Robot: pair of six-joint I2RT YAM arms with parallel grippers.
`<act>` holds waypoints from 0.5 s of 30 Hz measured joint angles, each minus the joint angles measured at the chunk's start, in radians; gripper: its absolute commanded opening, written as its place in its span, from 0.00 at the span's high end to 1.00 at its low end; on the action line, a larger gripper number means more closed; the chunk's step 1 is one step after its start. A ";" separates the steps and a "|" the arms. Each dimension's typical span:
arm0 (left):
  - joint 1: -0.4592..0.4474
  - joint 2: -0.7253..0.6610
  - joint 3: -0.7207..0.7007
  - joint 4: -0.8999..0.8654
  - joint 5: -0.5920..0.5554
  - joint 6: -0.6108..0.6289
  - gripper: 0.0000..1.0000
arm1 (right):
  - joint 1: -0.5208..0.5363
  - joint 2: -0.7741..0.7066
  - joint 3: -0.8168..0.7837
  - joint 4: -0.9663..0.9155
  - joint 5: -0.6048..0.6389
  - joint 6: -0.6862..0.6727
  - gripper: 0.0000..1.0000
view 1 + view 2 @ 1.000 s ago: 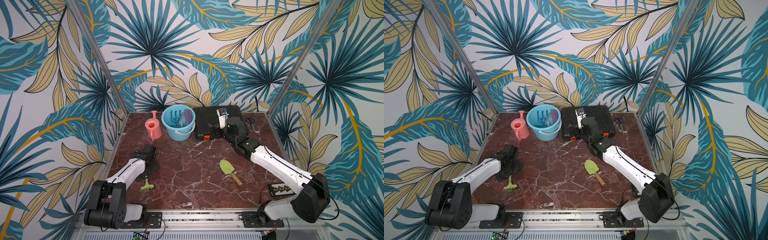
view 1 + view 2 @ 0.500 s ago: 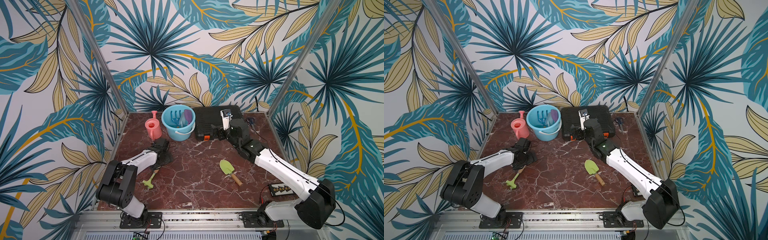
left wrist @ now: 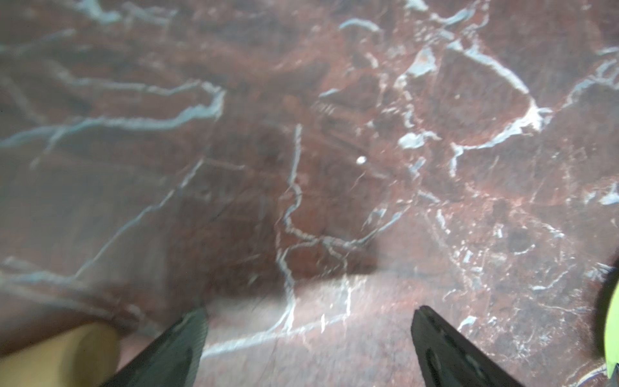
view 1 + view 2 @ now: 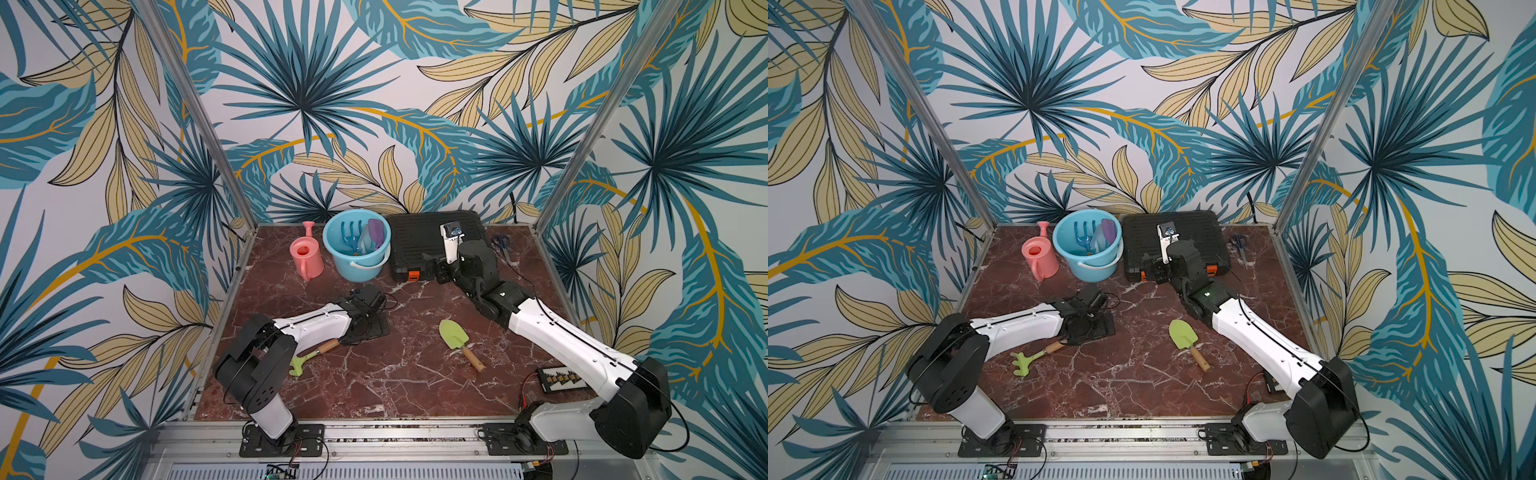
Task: Organize the gardening tools
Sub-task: Pick up the gardening tool from the center of the board.
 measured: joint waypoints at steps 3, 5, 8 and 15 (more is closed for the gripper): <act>0.000 -0.091 -0.019 -0.063 -0.042 -0.067 0.00 | 0.000 0.000 -0.016 0.001 0.000 0.003 0.00; 0.000 -0.164 -0.031 -0.106 -0.077 -0.126 0.02 | 0.000 0.000 -0.026 0.002 0.000 0.007 0.01; 0.000 -0.245 -0.042 -0.162 -0.122 -0.237 0.05 | 0.000 0.000 -0.035 0.003 0.000 0.015 0.01; 0.029 -0.291 -0.112 -0.213 -0.171 -0.541 0.15 | 0.000 -0.002 -0.046 0.008 -0.003 0.026 0.00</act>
